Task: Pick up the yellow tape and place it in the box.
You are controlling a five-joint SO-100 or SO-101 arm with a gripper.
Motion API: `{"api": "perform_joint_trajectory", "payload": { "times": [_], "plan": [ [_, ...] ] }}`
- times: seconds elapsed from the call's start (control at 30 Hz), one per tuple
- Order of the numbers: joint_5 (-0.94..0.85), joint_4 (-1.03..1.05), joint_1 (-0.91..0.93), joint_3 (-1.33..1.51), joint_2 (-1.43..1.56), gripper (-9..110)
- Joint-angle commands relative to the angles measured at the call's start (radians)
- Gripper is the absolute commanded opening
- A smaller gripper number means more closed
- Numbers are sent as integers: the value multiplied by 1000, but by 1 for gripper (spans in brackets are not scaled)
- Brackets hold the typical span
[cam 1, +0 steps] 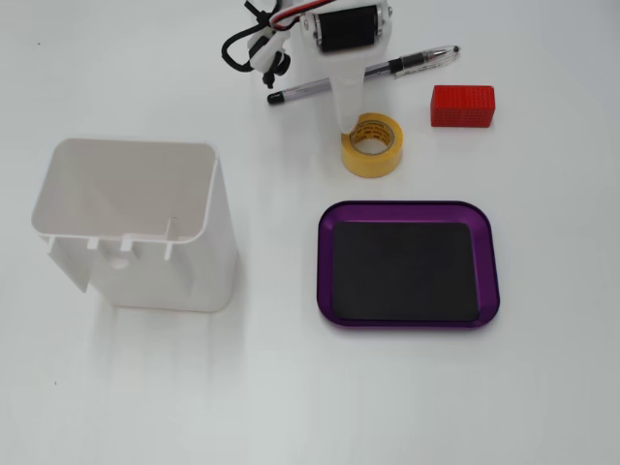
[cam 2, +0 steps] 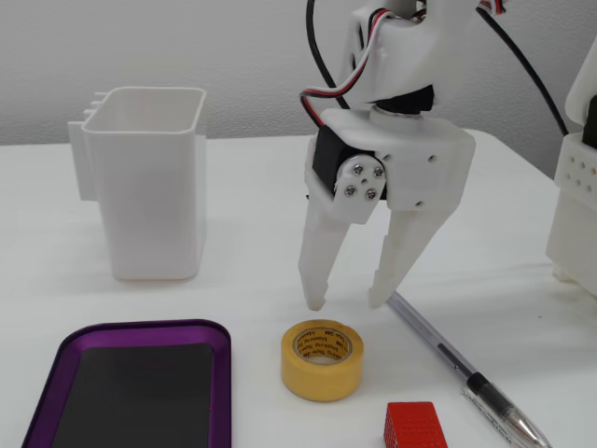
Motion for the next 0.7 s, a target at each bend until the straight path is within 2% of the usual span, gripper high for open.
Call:
{"api": "perform_joint_trajectory", "payload": {
  "times": [0.0,0.3,0.67],
  "plan": [
    [11,-5,0,-26,5,13],
    [9,-8,-110,-20,2,13],
    [2,-144,-103,75,-12,13]
  ]
}}
